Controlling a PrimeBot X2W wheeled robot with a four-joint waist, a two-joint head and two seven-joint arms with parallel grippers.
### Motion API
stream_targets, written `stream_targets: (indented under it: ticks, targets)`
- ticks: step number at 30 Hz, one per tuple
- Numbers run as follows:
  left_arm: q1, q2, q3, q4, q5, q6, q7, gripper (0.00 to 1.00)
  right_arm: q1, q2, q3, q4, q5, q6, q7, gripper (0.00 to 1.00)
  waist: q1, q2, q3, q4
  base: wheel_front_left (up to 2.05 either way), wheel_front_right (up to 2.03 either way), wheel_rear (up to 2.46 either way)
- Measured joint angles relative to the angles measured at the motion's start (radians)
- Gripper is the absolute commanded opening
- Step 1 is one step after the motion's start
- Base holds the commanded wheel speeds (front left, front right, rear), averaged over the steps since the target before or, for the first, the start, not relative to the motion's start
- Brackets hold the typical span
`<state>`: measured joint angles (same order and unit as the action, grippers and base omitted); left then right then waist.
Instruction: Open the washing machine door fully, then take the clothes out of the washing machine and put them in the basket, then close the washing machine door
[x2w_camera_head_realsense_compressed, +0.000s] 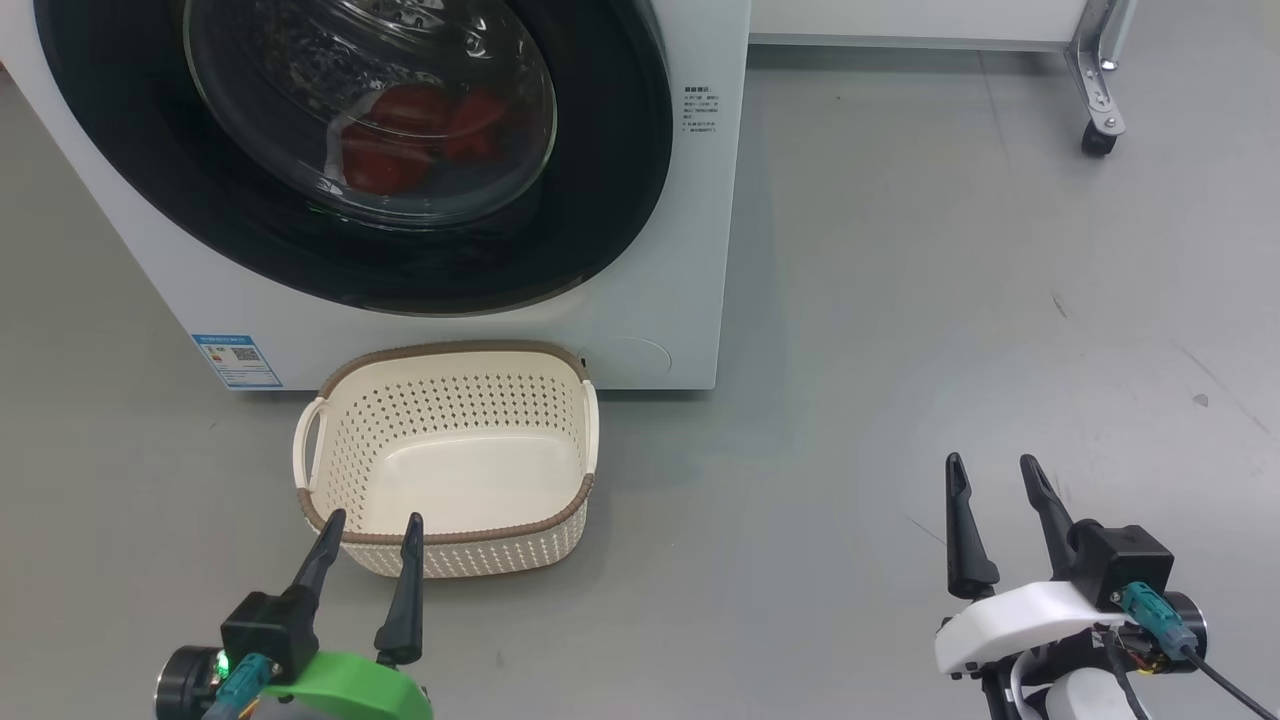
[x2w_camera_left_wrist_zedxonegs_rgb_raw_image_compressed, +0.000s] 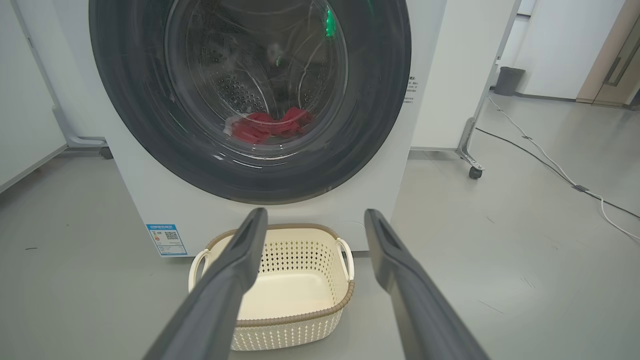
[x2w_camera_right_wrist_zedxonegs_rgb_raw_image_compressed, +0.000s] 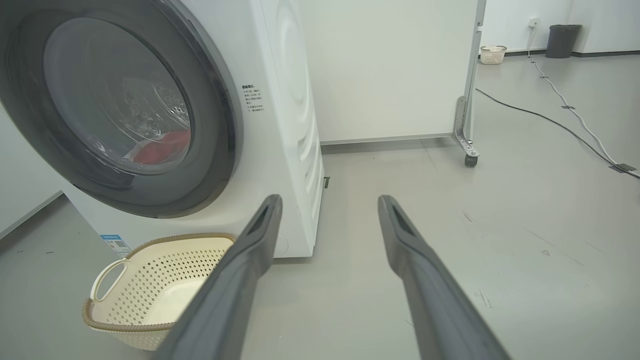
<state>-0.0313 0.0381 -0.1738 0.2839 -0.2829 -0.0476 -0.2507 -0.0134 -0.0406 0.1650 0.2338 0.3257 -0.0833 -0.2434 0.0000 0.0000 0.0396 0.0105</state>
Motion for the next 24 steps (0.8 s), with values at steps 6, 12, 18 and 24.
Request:
stream_targets:
  ticks: [6, 12, 18, 24]
  targets:
    - [-0.023, 0.0, -0.01, 0.001, -0.016, 0.008, 0.0, 1.0, -0.021, 0.0, 0.006, 0.009, 0.0, -0.007, 0.0, 1.0, 0.0, 0.0, -0.001, 0.001, 0.0, 0.0, 0.0]
    - [-0.026, 0.0, -0.017, 0.007, -0.016, 0.009, 0.0, 1.0, -0.024, 0.0, 0.011, 0.019, 0.0, -0.008, 0.0, 1.0, 0.0, 0.0, -0.002, 0.002, 0.0, 0.0, 0.0]
    - [-0.026, 0.0, -0.02, 0.011, -0.016, 0.009, 0.0, 1.0, -0.026, 0.0, 0.014, 0.028, 0.0, -0.009, -0.001, 1.0, 0.0, 0.0, -0.003, 0.003, 0.0, 0.0, 0.0]
    - [-0.026, 0.0, -0.022, 0.015, -0.021, 0.012, 0.0, 1.0, -0.034, 0.0, 0.018, 0.035, 0.0, -0.015, -0.001, 1.0, 0.0, 0.0, -0.004, 0.004, 0.0, 0.0, 0.0]
